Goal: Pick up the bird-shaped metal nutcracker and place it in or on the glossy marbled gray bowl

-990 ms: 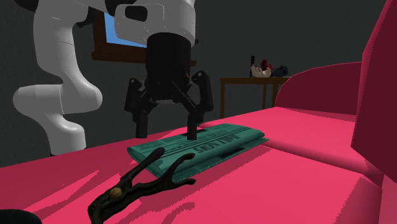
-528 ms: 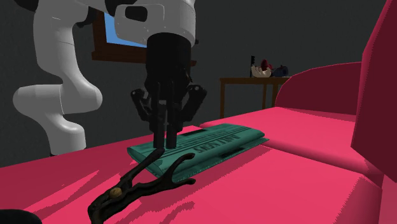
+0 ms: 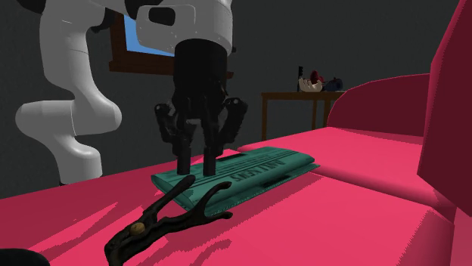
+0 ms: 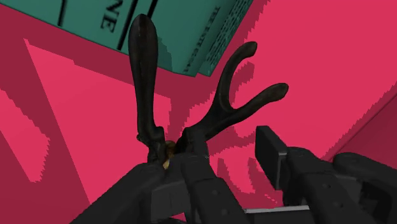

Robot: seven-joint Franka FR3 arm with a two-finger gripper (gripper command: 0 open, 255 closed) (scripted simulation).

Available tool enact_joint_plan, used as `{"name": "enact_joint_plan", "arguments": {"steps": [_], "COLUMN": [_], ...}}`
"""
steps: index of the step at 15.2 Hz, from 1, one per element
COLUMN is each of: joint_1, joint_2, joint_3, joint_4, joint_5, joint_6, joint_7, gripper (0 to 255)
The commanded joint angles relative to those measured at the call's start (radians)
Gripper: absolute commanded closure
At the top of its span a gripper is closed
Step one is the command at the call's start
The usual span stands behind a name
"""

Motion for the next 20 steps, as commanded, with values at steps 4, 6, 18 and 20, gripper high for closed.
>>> {"name": "enact_joint_plan", "arguments": {"steps": [4, 6, 18, 20], "joint_1": [-0.024, -0.010, -0.012, -0.012], "joint_2": [-0.164, -0.203, -0.123, -0.123], "joint_3": [-0.103, -0.151, -0.140, -0.140], "joint_4": [-0.233, -0.297, -0.323, -0.323], "joint_5": [0.322, 0.422, 0.403, 0.403], "joint_6": [0.165, 0.198, 0.303, 0.303], "joint_7": [-0.248, -0.334, -0.319, -0.319], "gripper": [0, 0, 0, 0]}}
